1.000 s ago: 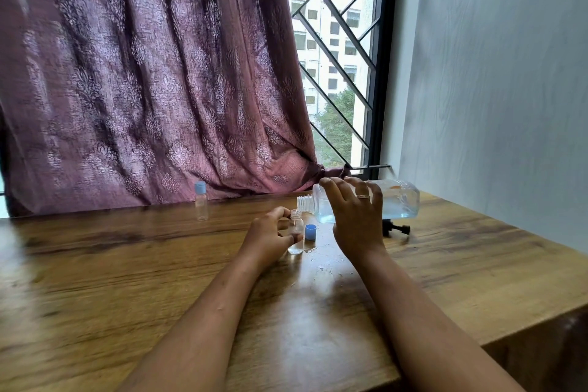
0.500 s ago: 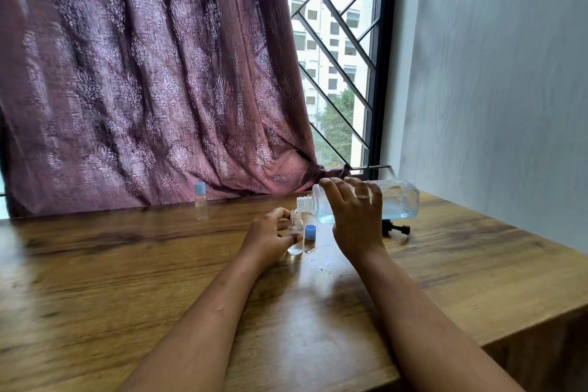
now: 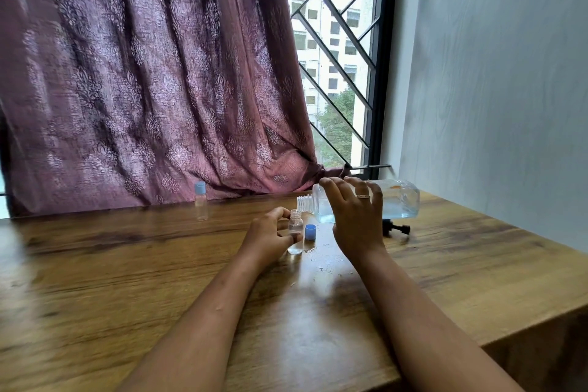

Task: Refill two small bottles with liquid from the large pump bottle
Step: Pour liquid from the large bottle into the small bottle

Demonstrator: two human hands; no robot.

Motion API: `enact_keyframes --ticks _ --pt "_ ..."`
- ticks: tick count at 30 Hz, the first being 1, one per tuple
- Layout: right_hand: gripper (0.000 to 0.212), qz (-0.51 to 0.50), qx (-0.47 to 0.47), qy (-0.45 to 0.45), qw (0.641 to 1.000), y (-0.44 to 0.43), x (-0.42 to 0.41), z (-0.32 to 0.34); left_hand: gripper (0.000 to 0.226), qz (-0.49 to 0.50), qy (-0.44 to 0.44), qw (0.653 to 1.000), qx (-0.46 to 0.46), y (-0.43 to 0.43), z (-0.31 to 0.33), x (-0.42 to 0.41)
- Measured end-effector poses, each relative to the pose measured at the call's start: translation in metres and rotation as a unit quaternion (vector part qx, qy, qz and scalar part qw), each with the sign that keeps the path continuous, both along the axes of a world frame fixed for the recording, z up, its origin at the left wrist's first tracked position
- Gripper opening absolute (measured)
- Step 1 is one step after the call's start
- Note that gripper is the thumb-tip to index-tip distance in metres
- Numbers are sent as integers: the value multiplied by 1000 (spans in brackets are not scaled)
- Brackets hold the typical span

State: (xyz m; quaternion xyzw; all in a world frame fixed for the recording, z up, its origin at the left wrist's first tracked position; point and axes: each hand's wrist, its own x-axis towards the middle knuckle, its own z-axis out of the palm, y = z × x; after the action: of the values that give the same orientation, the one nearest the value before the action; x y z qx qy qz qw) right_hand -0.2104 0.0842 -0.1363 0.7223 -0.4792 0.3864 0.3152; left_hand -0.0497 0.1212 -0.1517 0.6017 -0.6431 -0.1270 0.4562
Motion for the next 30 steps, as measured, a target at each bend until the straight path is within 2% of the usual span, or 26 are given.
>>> enact_keyframes --ticks 16,30 --pt "71 -1 1 2 1000 0 0 0 37 -3 -4 1000 7 1 0 1" --pt "69 -2 -37 5 999 -4 -1 -3 42 9 -14 1000 0 0 1 0"
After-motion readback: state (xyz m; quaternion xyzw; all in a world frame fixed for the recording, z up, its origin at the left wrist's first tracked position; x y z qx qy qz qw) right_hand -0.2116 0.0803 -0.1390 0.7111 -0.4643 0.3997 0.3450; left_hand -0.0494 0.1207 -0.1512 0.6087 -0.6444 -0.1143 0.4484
